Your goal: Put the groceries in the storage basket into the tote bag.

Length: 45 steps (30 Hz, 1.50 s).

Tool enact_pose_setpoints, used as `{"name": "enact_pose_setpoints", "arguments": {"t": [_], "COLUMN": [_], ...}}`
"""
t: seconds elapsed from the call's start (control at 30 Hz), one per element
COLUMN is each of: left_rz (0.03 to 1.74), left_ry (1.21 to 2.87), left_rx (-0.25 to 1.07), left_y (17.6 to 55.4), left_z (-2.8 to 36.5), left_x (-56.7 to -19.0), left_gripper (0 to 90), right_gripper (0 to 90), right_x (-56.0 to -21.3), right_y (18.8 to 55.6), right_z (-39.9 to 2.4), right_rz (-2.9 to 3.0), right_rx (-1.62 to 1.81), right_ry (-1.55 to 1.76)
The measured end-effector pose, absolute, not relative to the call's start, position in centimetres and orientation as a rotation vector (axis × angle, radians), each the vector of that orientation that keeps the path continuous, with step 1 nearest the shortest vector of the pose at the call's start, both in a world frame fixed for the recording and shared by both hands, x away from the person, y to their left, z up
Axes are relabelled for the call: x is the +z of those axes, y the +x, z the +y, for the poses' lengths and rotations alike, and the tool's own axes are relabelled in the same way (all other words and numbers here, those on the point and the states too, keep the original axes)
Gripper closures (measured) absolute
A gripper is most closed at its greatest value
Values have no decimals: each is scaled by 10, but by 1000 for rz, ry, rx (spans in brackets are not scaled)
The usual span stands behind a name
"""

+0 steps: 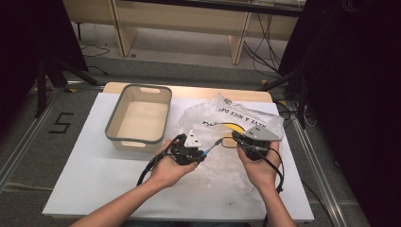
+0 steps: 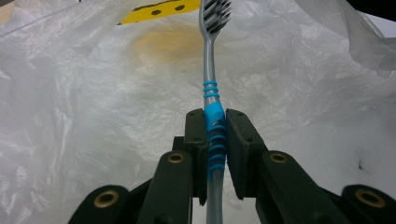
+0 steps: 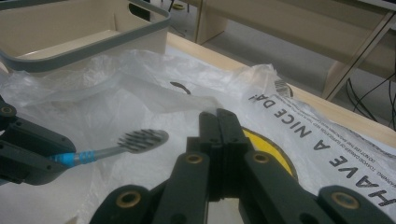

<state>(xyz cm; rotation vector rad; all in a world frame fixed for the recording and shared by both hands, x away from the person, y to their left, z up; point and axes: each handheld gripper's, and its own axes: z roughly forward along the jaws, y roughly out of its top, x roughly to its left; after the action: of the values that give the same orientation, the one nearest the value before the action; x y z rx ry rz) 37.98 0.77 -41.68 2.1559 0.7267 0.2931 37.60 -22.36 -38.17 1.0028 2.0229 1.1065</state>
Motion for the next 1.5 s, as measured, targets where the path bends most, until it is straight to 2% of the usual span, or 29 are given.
{"name": "enact_pose_setpoints", "arguments": {"t": [1.5], "left_rz": [765], "left_ry": [2212], "left_rx": [321], "left_y": [404], "left_z": [-31], "left_x": [-435], "left_gripper": [787], "right_gripper": [900], "right_x": [-382], "right_y": [375], "right_z": [-221], "right_rz": [2032], "right_rx": [1115], "right_ry": [992]}}
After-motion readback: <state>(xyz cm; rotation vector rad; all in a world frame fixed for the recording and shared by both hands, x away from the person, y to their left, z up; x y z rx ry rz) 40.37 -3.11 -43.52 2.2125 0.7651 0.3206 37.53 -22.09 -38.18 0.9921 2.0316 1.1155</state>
